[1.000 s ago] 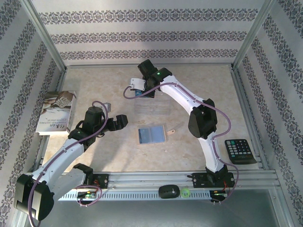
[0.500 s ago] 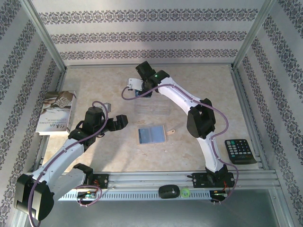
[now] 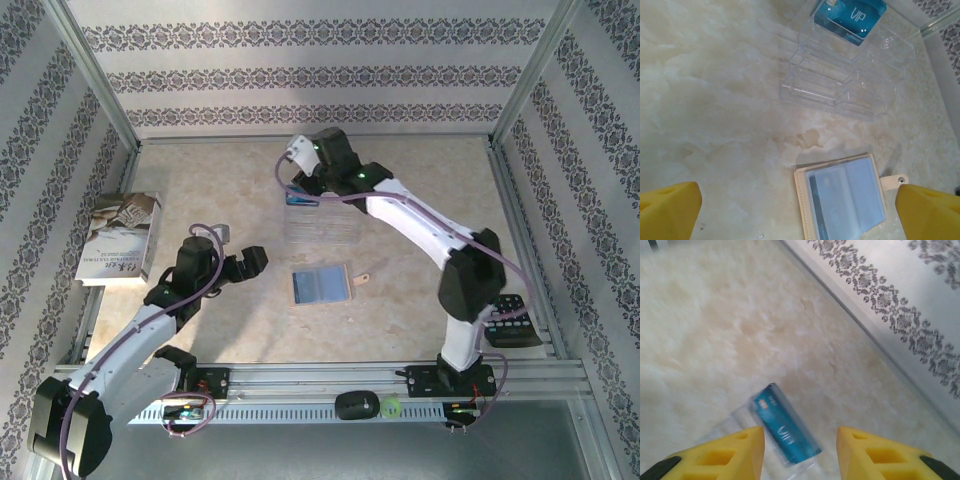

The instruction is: Take the credit cards out of the card holder

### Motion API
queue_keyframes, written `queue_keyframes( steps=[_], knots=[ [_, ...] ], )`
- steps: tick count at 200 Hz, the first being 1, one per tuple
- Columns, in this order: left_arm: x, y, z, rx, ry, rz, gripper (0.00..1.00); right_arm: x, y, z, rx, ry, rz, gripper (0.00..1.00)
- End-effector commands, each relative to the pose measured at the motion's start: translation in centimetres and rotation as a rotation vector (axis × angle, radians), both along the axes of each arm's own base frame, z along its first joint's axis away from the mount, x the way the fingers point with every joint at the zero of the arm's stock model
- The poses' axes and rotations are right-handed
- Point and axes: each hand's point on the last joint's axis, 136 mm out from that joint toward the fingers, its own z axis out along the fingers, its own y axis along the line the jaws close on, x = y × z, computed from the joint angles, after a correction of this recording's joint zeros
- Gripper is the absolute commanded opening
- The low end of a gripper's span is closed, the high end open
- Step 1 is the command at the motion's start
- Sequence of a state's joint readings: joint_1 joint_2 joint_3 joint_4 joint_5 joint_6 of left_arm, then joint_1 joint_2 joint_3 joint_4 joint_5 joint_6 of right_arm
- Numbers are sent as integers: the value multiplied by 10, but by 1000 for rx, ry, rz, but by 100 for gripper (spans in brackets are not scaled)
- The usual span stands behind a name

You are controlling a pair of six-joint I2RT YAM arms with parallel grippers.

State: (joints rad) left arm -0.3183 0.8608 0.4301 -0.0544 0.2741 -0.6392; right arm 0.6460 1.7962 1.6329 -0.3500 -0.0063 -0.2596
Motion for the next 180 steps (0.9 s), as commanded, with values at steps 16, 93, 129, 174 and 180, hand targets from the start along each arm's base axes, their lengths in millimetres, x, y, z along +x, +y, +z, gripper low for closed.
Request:
queue_keyframes(
  steps=[16,93,129,174,180],
  knots=[
    [5,11,15,-118,-90,106,99,-73,-9,-64,233,377,-179,45],
    [-10,18,23,-221,-106,150,99,-201,11,-202,-180,598,-94,45],
    [-16,14,17,-173,-90,101,99,-198,10,-215,-284,534,-112,43],
    [-17,13,12,-149,-72,81,94,-200,12,-231,-322,557,-97,42],
    [-17,12,12,-147,-70,75,93,-201,12,-234,-326,566,-95,42]
  ],
)
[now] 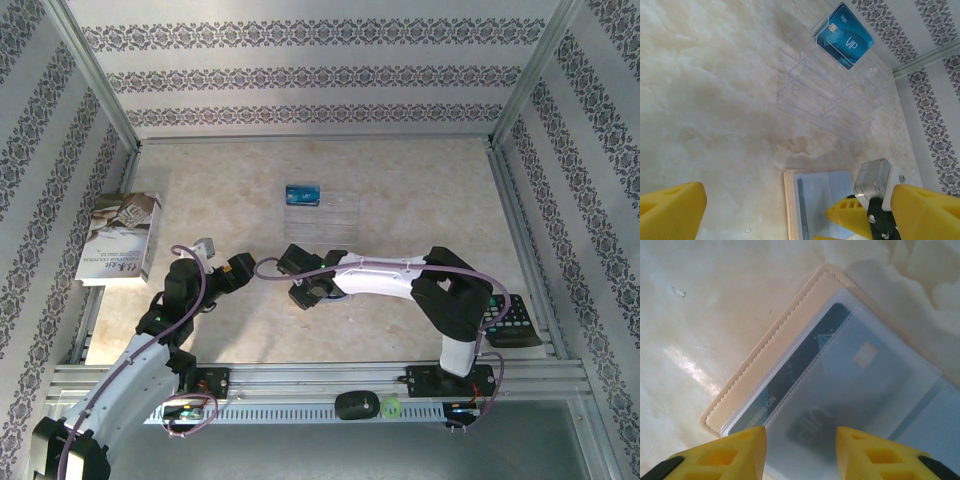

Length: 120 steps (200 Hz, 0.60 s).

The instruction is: Take the credit cards out of the card holder

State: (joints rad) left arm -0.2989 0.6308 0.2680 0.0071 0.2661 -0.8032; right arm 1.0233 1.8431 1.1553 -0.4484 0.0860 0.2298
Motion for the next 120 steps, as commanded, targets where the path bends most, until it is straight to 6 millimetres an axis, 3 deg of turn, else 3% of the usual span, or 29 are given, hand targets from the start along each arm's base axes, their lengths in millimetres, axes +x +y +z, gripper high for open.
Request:
queue_keyframes(
  steps=[1,20,39,69,98,120],
  knots=[
    [2,-2,12,14,-19,-28,93,2,-2,-11,-47,5,2,42],
    [2,-7,9,17,-3,-59,89,-2,0,-16,-43,31,8,43],
    [3,-13,3,8,21,-95,80,-3,-3,-22,-49,39,4,40],
    [2,-22,-11,-20,63,-130,68,-2,-2,-20,-12,28,-5,19],
    [0,-31,-23,-15,85,-154,58,5,3,-4,83,-15,-18,1],
    [1,-47,-31,1,86,-193,51,9,9,11,217,-28,-39,0]
  ],
)
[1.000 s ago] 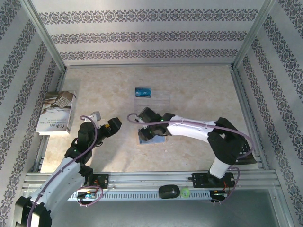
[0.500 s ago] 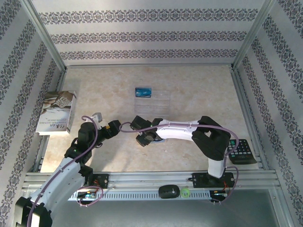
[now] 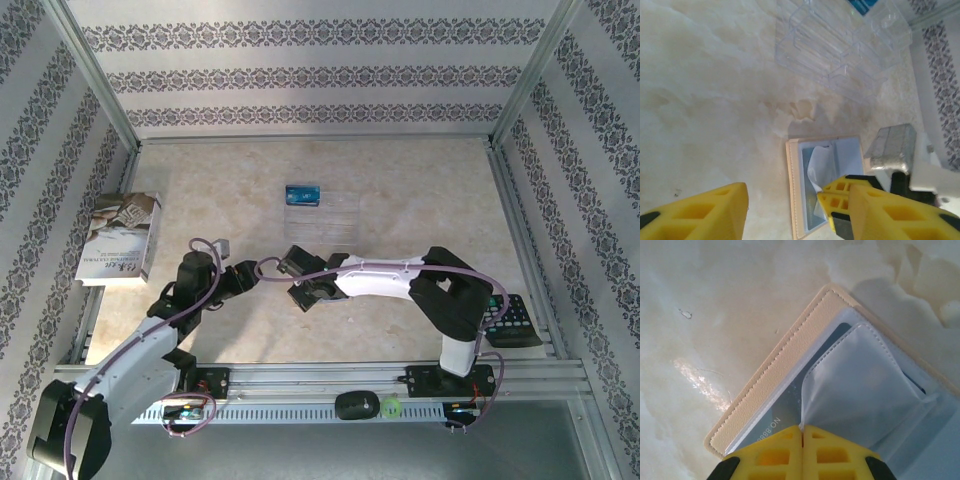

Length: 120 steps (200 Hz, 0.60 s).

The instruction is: Take the credit cards out of the card holder

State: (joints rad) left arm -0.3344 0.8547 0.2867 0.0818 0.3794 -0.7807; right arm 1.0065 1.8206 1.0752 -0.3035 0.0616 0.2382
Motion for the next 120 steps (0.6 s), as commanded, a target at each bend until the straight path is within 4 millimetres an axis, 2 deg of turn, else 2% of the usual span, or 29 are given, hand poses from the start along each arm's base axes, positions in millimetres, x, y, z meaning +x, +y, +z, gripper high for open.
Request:
queue_keyframes(
  steps=[1,26,50,99,120],
  knots=[
    [3,-18,0,-9,-43,-49,51,3,4,15,134,-3,-25,0],
    [4,-43,-10,10,-46,-109,47,7,1,31,264,-9,-58,0],
    [6,-66,-21,40,-41,-173,38,9,0,40,350,14,-82,0],
    [7,-98,-43,85,-7,-267,19,8,-5,37,378,37,-119,0],
    [5,-99,-50,127,17,-277,13,8,-9,36,381,38,-137,0]
  ],
)
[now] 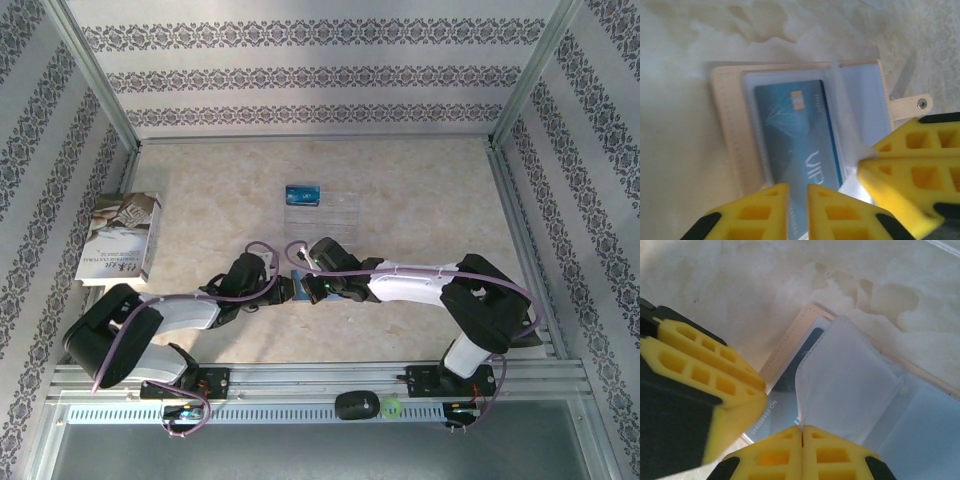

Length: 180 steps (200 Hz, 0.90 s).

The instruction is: Take the credit cards out of the card holder

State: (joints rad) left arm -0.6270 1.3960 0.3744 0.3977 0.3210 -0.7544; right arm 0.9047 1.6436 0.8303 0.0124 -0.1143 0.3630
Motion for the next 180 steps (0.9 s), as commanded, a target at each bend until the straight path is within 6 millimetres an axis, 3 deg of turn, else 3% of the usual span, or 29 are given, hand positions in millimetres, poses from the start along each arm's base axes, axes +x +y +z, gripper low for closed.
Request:
queue_keyframes(
  steps=[1,50,102,132,180],
  knots=[
    [11,-10,14,11,-72,-21,13,1,0,10,57,4,-26,0],
    [3,-2,-13,115,30,-34,0,0,-12,0,32,31,-77,0],
    [-5,0,-30,162,104,-63,0,1,-29,-9,12,62,-178,0],
    [-11,-1,-37,159,135,-81,0,7,-53,-17,-28,74,-309,0],
    [-15,0,-39,168,147,-95,0,12,-101,-27,-95,112,-541,27]
  ],
)
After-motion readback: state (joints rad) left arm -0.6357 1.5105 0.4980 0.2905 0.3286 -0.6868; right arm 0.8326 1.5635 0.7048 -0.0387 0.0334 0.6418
